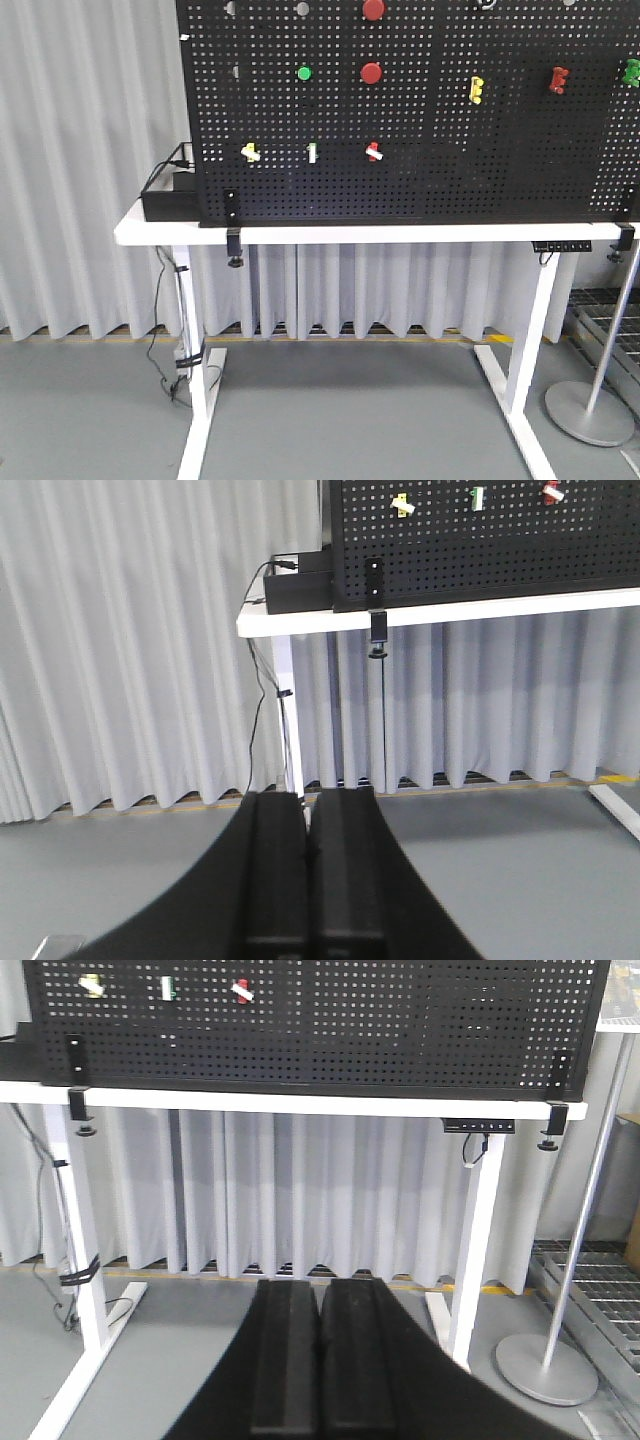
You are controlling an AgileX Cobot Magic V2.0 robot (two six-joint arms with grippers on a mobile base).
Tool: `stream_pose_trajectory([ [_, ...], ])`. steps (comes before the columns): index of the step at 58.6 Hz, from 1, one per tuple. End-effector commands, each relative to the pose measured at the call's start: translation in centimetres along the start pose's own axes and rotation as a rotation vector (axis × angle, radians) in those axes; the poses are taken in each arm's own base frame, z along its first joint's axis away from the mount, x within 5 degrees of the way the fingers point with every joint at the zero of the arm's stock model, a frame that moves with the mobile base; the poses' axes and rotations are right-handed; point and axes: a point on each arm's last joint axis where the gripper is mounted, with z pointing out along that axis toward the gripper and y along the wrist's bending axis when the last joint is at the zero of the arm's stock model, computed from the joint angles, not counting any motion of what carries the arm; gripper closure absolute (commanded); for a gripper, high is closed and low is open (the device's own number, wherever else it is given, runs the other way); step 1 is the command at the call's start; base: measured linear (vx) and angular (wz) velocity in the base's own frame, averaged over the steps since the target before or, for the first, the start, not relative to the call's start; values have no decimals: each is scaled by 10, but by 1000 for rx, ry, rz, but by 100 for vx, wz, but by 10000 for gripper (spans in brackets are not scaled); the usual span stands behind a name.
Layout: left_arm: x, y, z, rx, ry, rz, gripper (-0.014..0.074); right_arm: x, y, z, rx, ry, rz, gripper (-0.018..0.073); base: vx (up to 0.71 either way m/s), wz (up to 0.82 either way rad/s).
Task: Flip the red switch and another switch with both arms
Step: 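Drive the base forward toward the black pegboard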
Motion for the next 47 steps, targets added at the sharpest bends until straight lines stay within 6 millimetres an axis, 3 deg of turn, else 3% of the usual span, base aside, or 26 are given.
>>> stream_pose_trajectory([
  [1, -5, -1, -1, 8, -87, -11, 594, -6, -3, -1, 33, -81, -7, 531, 24, -9],
  [47, -4, -1, -1, 8, -86, -11, 594, -6, -3, -1, 33, -81, -7, 531, 36, -4],
])
